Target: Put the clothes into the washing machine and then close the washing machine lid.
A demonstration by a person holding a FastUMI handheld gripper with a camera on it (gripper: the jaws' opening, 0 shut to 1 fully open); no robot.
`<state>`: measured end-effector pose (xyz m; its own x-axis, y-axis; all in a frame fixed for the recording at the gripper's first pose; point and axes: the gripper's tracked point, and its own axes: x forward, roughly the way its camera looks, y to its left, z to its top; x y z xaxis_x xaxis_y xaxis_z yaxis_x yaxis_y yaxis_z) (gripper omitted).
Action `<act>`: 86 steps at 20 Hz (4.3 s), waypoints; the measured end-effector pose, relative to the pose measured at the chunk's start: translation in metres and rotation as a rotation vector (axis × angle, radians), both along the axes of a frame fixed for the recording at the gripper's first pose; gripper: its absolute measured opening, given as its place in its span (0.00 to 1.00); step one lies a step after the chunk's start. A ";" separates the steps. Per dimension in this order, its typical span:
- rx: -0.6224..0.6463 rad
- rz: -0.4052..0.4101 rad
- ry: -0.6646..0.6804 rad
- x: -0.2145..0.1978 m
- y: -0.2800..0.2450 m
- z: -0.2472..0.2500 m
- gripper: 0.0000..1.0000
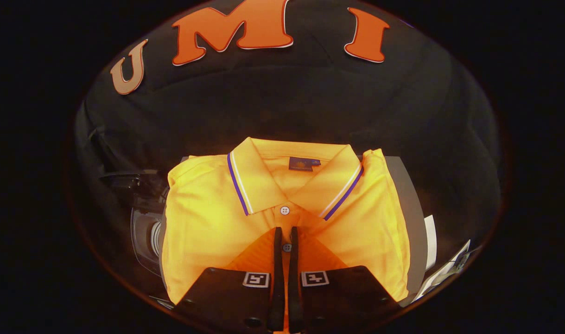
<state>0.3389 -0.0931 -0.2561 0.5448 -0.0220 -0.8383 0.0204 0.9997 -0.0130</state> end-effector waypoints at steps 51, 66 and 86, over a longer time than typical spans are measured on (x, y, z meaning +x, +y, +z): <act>0.485 0.378 -0.468 -0.073 0.339 0.160 0.08; 0.355 0.347 -0.177 -0.059 0.404 -0.044 0.08; 0.291 0.239 -0.029 -0.032 0.420 -0.205 0.08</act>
